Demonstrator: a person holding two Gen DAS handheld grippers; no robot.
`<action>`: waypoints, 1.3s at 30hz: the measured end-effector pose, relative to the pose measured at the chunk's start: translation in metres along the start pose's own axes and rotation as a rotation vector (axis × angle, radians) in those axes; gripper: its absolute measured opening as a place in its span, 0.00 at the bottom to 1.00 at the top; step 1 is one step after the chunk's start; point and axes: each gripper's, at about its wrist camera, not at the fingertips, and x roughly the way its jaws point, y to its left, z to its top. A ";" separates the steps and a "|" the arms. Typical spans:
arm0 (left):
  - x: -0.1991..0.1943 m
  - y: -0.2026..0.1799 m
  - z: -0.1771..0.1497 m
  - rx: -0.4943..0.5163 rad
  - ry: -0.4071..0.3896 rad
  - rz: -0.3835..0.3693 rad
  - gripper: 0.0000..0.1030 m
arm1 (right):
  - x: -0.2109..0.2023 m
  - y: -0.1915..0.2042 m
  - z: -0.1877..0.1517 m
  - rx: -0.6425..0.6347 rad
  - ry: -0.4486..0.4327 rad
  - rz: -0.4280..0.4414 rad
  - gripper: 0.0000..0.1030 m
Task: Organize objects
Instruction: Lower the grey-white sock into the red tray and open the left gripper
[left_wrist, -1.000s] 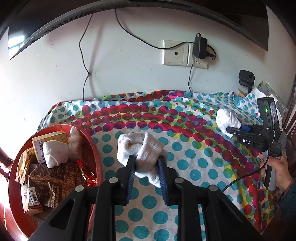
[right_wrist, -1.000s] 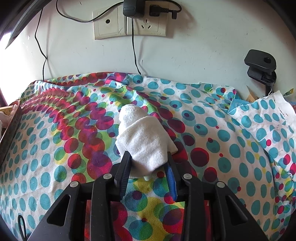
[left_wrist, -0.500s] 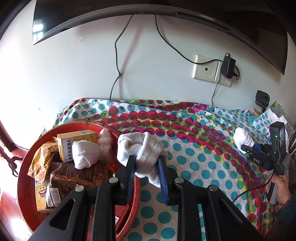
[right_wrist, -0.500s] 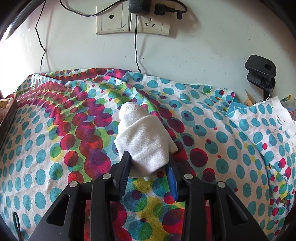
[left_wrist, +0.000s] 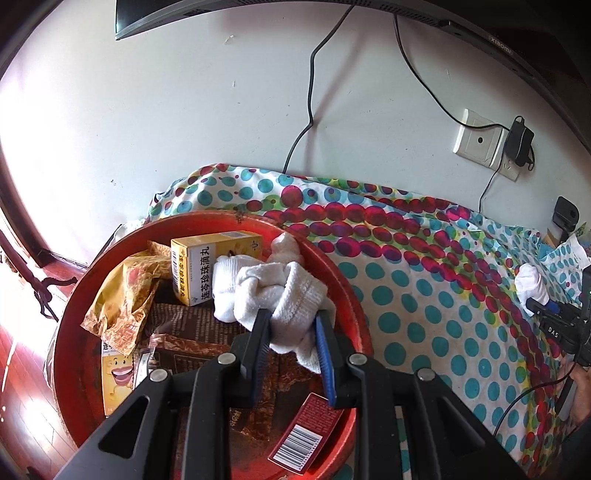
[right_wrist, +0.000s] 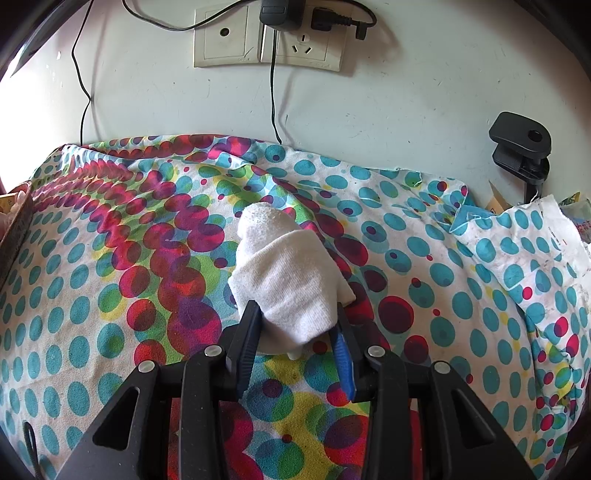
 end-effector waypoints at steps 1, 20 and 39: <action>0.000 0.001 0.000 0.001 0.000 -0.002 0.24 | 0.000 0.000 0.000 0.000 0.000 -0.001 0.34; 0.006 0.009 0.000 -0.003 0.040 -0.035 0.28 | -0.001 0.004 0.000 -0.036 -0.007 -0.036 0.35; -0.011 0.002 0.005 0.026 0.021 -0.062 0.31 | -0.010 0.004 -0.003 -0.010 -0.056 -0.025 0.28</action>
